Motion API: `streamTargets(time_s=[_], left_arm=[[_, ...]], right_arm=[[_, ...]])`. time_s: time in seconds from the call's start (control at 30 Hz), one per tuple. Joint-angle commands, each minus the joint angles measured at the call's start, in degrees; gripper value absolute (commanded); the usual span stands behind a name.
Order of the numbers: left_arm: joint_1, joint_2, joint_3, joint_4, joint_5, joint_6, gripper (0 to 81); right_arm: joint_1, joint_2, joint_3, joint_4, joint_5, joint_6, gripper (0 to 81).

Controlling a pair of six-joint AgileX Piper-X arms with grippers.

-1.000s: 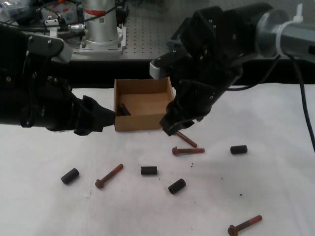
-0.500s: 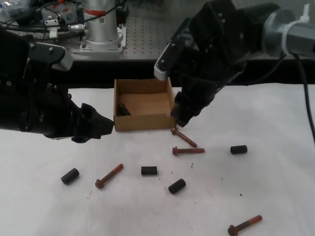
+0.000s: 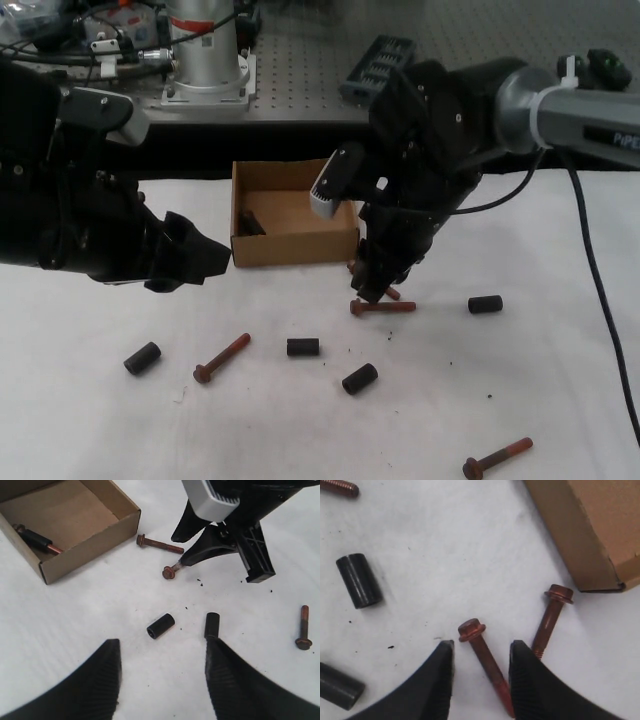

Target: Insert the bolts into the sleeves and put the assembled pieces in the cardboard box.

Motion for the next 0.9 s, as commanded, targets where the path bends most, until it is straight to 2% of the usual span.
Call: streamTargets(time_s=[0.0,0.87], left_arm=[[0.0,-0.4,-0.3,-0.3,-0.4,0.7,38.0],[0.0,-1.1,-0.3,-0.3,-0.4,0.7,38.0]], right_arm=[[-0.5,0.1,-0.1,0.4,-1.2,-0.3,27.4],[-0.8,2.5,3.3,-4.2,-1.2,-0.3,27.4]])
